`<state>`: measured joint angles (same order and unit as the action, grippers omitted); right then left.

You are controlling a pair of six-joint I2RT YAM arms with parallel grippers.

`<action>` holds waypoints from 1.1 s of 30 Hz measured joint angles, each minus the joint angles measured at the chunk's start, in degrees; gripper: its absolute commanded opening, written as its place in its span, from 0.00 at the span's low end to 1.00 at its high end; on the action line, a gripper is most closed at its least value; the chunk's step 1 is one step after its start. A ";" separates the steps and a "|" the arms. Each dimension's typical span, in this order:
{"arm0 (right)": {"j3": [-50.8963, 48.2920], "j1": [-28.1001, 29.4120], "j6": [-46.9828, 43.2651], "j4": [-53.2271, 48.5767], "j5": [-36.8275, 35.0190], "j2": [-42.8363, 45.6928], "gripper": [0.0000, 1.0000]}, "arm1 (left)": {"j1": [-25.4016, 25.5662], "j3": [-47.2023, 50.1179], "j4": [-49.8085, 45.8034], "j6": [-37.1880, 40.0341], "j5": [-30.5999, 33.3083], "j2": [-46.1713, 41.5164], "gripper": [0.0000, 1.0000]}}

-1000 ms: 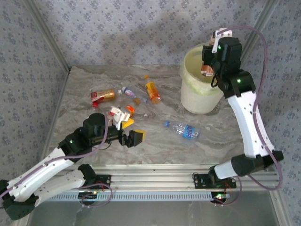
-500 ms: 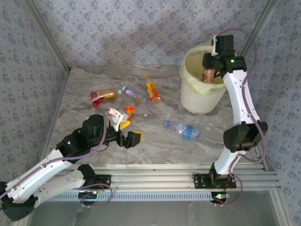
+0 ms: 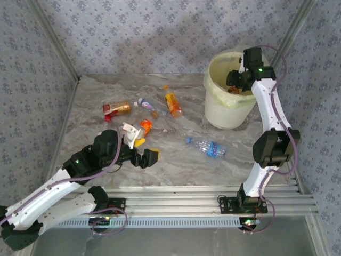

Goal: Put the plastic bottles in the bin

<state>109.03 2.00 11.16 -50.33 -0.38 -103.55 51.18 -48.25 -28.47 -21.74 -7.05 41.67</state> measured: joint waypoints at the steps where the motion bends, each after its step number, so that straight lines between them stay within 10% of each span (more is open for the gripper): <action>1: -0.44 0.00 0.26 0.11 0.22 0.04 0.68 | 0.00 -0.04 -0.50 -0.11 0.52 0.15 1.00; 33: -35.82 5.46 7.54 12.50 13.14 47.06 0.88 | -2.91 -7.17 -11.91 2.89 8.85 12.11 1.00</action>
<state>73.21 7.46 18.70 -37.82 12.75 -56.49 48.27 -55.42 -40.38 -18.85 1.80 53.78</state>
